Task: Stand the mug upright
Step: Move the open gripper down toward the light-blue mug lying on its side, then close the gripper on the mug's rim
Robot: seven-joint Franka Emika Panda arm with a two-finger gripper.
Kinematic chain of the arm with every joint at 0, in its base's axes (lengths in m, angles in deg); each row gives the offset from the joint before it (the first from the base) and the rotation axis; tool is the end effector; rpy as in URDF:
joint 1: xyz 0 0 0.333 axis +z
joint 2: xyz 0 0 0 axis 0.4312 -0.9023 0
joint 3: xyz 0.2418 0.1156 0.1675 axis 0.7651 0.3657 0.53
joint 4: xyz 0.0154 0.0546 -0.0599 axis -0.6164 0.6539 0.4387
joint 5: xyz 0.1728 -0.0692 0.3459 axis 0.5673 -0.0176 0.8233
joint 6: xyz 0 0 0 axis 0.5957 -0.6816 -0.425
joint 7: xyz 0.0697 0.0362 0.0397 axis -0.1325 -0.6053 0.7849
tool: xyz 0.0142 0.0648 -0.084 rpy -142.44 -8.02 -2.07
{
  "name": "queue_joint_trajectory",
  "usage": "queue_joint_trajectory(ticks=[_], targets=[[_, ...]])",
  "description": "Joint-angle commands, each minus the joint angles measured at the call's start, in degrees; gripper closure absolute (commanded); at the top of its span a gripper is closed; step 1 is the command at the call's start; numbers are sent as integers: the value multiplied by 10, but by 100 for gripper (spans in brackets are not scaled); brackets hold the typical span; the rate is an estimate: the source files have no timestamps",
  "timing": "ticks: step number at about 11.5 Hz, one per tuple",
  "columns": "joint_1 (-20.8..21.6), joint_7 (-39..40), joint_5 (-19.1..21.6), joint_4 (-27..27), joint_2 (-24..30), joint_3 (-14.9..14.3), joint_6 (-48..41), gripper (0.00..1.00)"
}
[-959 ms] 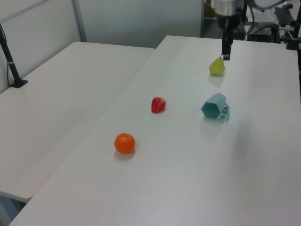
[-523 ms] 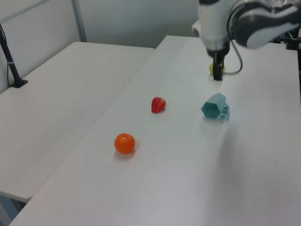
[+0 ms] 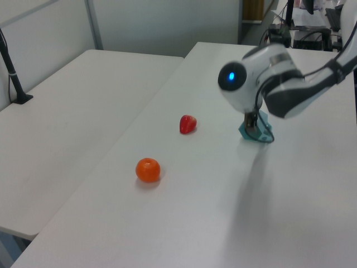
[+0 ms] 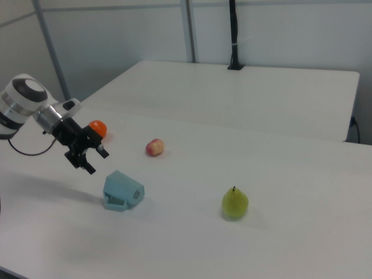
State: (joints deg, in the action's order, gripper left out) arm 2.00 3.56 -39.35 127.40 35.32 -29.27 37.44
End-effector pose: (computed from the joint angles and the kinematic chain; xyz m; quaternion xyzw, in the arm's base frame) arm 0.5683 0.2392 0.3594 0.9103 0.0915 -0.0298 0.4026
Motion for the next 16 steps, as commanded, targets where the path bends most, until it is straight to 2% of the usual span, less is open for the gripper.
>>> queue_joint_trajectory(ticks=[1, 6, 9, 11, 12, 13, 14, 16], targets=[[12, -32, -35, -6, -34, -2, -18, 0], [-25, -45, -56, -3, -55, -7, -13, 0], [-36, -44, -57, 3, -56, -7, -13, 13], [-36, -46, -53, 8, -60, -7, -12, 29], [-35, -47, -49, 9, -61, -7, -12, 42], [-35, -48, -48, 9, -61, -7, -11, 50], [-34, -48, -48, 8, -61, -7, -11, 64], [-34, -48, -47, 6, -58, -6, -13, 85]])
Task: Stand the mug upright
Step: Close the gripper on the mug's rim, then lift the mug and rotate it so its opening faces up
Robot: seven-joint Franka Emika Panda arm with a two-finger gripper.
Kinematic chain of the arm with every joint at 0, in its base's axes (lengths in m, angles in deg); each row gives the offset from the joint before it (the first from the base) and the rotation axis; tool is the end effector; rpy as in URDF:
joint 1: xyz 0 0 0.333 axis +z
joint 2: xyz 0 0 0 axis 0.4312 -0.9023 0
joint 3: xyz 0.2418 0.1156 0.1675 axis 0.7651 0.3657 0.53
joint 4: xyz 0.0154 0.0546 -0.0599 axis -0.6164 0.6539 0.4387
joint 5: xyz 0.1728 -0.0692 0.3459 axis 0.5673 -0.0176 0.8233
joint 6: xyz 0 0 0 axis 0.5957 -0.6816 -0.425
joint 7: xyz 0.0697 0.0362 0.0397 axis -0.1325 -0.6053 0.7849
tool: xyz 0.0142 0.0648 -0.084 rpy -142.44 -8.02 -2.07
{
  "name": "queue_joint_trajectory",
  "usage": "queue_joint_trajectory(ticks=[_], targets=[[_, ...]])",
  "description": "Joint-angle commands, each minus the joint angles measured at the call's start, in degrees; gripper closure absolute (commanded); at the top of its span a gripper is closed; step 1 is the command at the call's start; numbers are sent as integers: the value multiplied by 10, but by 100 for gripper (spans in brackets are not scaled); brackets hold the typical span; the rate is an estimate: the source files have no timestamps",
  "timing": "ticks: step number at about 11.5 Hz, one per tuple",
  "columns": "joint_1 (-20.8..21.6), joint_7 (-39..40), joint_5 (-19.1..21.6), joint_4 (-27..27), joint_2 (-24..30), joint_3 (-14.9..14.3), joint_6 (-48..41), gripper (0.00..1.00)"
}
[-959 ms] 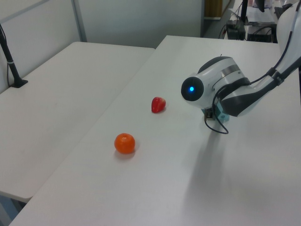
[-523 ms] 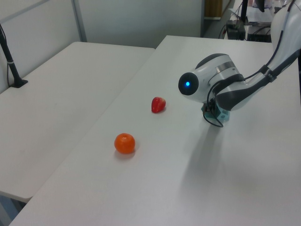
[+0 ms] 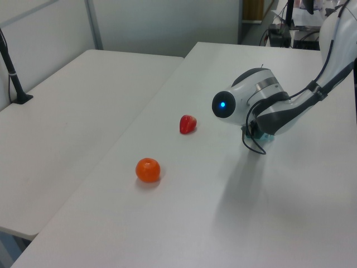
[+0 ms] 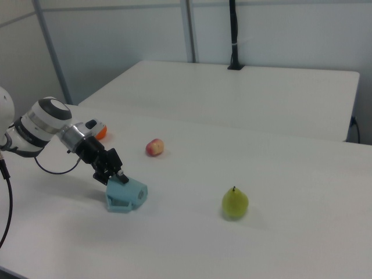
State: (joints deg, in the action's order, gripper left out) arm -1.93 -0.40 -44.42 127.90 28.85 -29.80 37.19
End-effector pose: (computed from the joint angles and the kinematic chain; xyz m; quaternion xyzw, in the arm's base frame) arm 0.5879 0.1885 0.2920 0.8855 0.0602 -0.0602 0.4567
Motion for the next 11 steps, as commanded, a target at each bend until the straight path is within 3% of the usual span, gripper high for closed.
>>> queue_joint_trajectory(ticks=[1, 5, 8, 9, 11], targets=[[5, -8, 5, 0, 8, 0, -12, 91], [-5, 0, 29, -7, 40, 0, -15, 100], [-8, 0, 42, -9, 65, 0, -25, 100], [-16, 5, 63, -8, 92, 1, -23, 100], [-39, 34, 157, -10, 142, 1, 2, 100]])
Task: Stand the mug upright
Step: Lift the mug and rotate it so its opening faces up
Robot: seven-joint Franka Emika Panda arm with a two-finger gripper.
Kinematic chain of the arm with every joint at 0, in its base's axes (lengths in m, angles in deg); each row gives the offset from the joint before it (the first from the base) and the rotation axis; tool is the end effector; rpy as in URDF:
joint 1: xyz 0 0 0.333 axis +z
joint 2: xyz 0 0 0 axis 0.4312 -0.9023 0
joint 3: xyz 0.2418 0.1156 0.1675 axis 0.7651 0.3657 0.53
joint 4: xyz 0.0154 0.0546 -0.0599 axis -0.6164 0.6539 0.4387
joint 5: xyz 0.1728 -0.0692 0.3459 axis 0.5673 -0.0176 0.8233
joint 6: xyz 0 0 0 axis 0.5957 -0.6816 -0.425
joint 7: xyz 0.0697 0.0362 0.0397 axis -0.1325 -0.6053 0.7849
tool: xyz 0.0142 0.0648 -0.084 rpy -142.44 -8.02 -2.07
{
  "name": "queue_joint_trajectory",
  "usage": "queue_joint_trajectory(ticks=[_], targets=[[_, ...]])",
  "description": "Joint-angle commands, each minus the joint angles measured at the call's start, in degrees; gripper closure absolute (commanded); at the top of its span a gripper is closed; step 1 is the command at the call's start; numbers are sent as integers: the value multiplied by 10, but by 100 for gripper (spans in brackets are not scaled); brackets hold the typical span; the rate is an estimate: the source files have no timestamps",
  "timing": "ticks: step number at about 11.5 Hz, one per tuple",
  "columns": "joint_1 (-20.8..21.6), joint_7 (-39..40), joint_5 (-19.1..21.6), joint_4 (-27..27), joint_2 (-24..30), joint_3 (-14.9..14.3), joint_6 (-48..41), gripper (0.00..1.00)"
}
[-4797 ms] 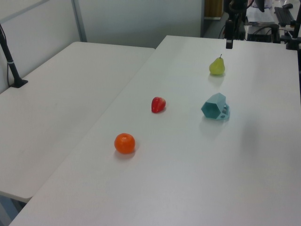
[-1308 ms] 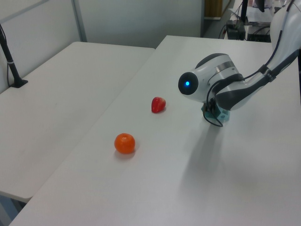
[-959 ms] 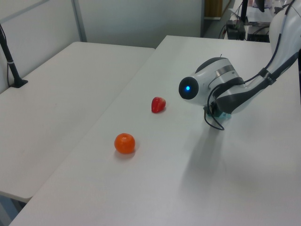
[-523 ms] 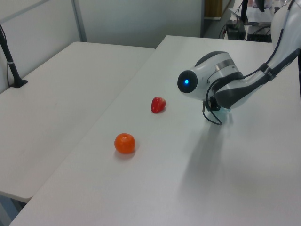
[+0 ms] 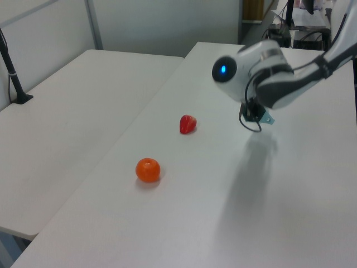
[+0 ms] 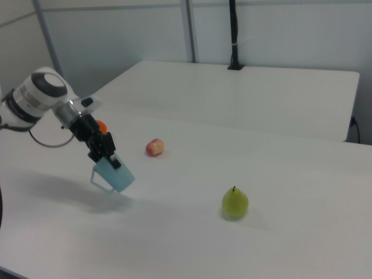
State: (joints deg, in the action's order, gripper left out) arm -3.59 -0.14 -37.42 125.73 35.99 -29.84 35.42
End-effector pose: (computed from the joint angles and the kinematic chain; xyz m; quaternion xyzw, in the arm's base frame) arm 0.5909 0.1782 0.3766 0.9187 -0.0043 -0.0423 0.3926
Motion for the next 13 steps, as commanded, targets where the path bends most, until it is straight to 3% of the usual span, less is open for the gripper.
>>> queue_joint_trajectory(ticks=[1, 4, 7, 11, 13], targets=[[-28, 32, 115, 12, 84, 1, 42, 100], [-48, 87, 204, 16, 85, 1, 127, 100], [-70, 279, 321, 28, 76, 0, 211, 100], [-70, 490, 338, 33, 32, 2, 244, 100], [-71, 510, 389, 33, 15, 1, 276, 100]])
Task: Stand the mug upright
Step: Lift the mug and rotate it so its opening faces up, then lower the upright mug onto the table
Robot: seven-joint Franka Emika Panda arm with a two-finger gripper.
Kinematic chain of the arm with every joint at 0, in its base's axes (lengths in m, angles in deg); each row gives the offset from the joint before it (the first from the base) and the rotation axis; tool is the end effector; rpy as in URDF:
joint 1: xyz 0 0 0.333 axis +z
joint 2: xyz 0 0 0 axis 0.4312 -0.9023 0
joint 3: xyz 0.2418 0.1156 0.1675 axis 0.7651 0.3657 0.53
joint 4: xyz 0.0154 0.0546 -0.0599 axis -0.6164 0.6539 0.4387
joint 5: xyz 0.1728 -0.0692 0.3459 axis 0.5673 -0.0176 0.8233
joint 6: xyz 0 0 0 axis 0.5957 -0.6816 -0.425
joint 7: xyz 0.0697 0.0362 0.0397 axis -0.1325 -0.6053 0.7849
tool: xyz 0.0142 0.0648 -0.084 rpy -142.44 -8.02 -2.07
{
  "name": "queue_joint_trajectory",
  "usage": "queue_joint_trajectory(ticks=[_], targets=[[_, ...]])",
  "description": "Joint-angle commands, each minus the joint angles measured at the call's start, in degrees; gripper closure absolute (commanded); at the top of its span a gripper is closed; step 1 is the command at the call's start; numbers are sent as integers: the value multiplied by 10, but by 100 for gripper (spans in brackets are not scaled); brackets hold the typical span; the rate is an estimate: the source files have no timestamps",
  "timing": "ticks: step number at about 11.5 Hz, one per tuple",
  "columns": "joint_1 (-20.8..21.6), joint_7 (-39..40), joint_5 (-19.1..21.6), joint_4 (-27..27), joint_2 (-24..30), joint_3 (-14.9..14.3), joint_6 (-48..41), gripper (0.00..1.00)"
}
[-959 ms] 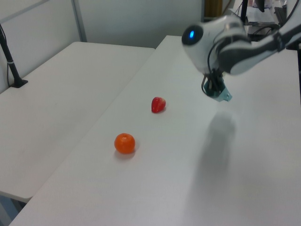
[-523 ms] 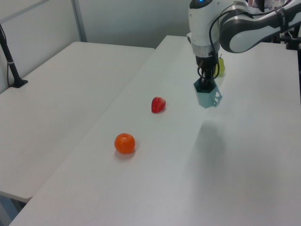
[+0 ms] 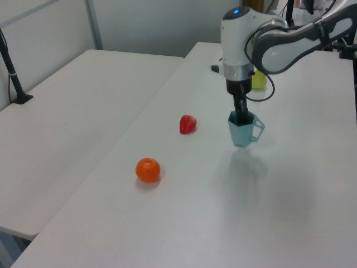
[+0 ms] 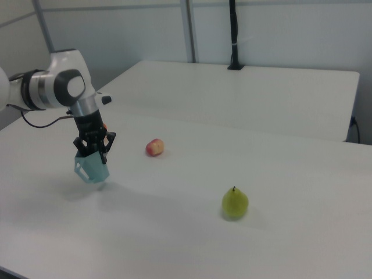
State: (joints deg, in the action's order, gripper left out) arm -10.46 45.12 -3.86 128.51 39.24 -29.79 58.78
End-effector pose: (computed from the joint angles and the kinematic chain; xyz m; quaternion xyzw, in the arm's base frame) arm 0.6162 0.1737 0.3924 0.9636 0.2616 -0.0312 0.0449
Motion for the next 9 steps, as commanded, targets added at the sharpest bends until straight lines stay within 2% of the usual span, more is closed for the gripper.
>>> queue_joint_trajectory(ticks=[1, 3, 7, 9], targets=[[-7, 81, 74, 4, -20, 0, 57, 100], [-15, 136, 138, 3, -22, 0, 61, 97], [-10, 133, 139, 2, -38, 0, 84, 93], [-9, 133, 137, 2, -38, 0, 83, 87]])
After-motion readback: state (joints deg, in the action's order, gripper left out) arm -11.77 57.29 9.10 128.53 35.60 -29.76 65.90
